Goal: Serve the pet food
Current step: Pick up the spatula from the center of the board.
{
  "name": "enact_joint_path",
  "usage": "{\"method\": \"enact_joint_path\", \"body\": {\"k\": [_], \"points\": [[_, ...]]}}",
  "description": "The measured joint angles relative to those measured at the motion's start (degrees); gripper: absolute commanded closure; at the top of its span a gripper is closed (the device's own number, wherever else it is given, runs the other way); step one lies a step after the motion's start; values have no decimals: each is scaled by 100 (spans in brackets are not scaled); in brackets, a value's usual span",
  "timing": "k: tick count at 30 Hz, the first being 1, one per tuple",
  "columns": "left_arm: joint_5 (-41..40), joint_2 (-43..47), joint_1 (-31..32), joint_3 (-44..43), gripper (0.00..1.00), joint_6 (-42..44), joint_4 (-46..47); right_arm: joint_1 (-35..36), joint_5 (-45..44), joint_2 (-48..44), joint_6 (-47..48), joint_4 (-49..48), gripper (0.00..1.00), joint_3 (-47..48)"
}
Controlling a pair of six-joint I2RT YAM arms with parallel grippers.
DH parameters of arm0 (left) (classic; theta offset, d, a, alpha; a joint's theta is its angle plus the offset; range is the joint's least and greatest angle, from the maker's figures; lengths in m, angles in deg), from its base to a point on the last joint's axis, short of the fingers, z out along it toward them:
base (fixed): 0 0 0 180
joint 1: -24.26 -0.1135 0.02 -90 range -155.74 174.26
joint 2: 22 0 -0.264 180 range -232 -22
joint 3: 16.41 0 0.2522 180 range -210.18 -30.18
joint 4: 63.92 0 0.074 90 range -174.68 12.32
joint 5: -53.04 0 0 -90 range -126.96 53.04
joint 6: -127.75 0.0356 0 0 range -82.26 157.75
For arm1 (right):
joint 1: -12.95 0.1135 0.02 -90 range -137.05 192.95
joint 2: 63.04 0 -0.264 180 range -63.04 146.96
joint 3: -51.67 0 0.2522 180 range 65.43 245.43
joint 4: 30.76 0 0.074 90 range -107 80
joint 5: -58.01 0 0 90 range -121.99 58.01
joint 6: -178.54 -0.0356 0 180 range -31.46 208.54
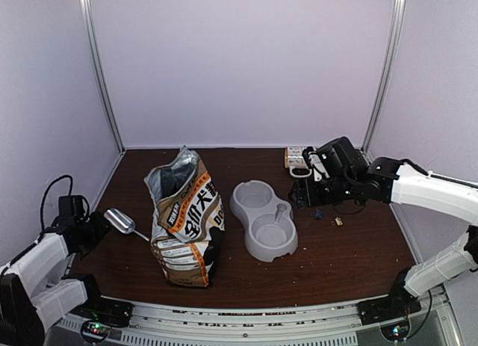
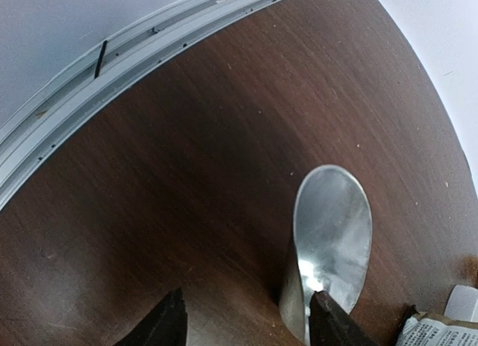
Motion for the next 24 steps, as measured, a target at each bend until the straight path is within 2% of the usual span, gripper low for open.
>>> {"method": "enact_joint_path", "body": {"k": [6,14,24], "points": [[120,-461,-17,-2,47,4,555,0,52,-2,-96,-92,20,-68],[284,-1086,-42,-4,67,31,1086,0,94,-2,-122,-122,20,-164],[450,-1394,-48,-13,85,-55,1469,0,109,-2,-162,-155,20,-190]]}}
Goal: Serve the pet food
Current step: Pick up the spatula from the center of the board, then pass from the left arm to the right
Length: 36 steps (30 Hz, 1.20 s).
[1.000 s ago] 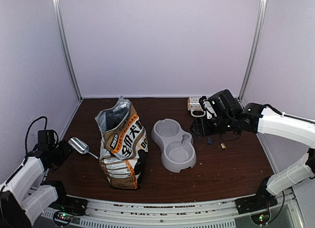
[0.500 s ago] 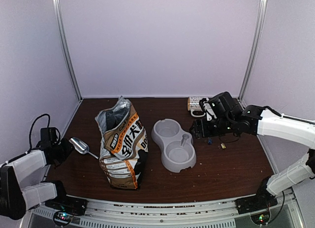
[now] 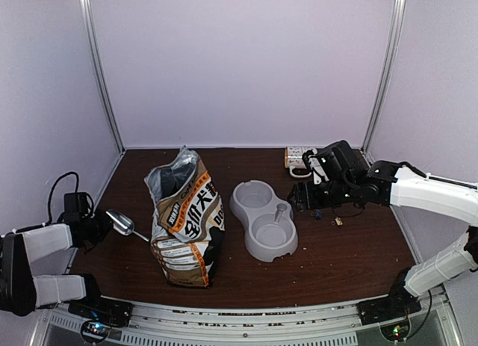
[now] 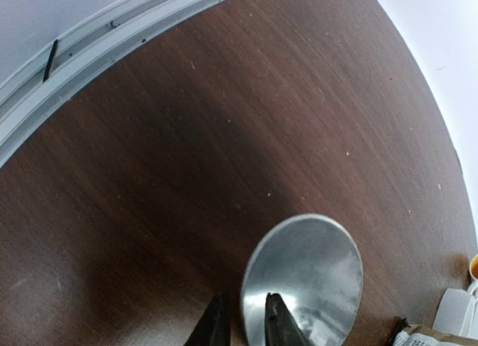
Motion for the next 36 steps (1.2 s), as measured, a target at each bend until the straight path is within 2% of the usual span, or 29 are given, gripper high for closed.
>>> {"method": "enact_joint_path", "body": {"k": [7,11,18,25,32,34,36], "points": [[153,-33,-52,-2,100,-90,13,0,0,0,-52,0,20,0],[190,337,-74,-7,100,-127,-114,0,0,0,-83,0,20,0],[212,1598,-122,-306,100,-203,-817,0,-2,0,-90,-20,20,0],[634,2417,-140,-964,100,-372,-1390,0,2,-155,-87,-142,20,-9],[1497,2433,-105,-2146,100,-697,-1482,-4,284,-850,-44,-739,19,-304],[1541,2367,68,-2487,100,-789,-1434,-4,433,-1049,-37,-1038,16,-448],[1513,2236,568,-2883,100,-852,-1329,-4,640,-1266,-39,-1366,13,-629]]}}
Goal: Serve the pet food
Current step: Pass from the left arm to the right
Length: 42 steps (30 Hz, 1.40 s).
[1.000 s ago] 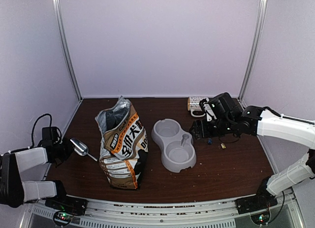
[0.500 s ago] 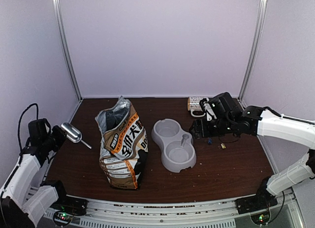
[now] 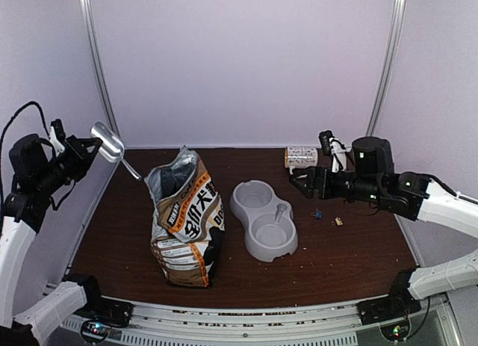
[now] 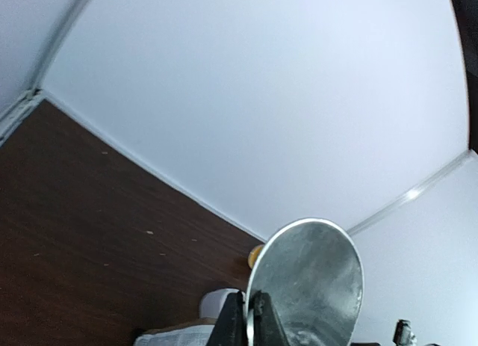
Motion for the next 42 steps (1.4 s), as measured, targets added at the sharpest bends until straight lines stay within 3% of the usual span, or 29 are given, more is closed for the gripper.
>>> {"method": "enact_joint_path", "body": {"k": [5,12,22,29,42], "points": [[-190,-461,1408,-540,100,-179,503,35,553,-439,-44,-1005,8,-402],[-837,-1099,3060,-557,100,-518,1305,452,920,-466,-111,-2538,7,-535],[-2092,-2035,4806,-568,100,-721,3053,1591,232,208,249,-3392,9,98],[-2815,-2662,5283,-601,100,-986,4172,2017,-382,717,592,-3523,21,629],[-3449,-2874,5484,-601,100,-1294,4905,2455,-1362,1655,1495,-3233,47,1665]]}}
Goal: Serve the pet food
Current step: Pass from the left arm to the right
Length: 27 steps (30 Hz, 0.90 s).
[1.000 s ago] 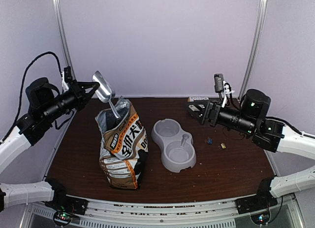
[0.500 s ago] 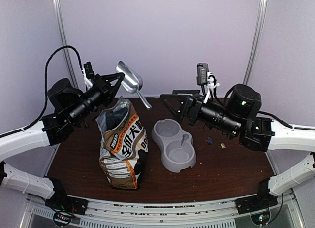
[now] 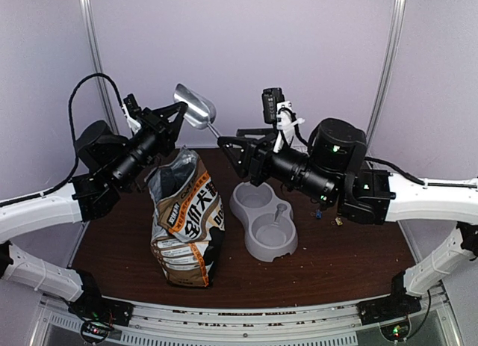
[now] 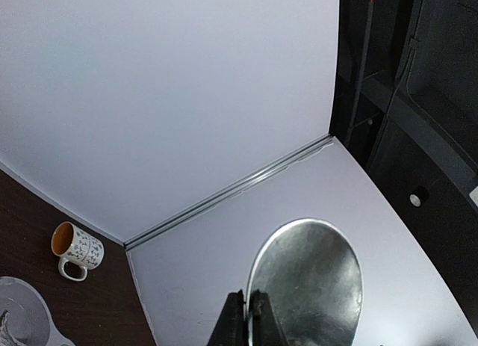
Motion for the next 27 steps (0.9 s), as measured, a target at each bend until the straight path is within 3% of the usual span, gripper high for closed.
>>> {"method": "enact_joint_path", "body": {"k": [10,22,27], "points": [[-118,-42,15,2,100,-66,155,76,-354,476,302,118,63,459],[-146,-103,44,17,100,-350,179,105,-457,800,533,201,72,938],[-146,-133,48,74,100,-426,197,105,-538,892,590,308,85,1051]]}}
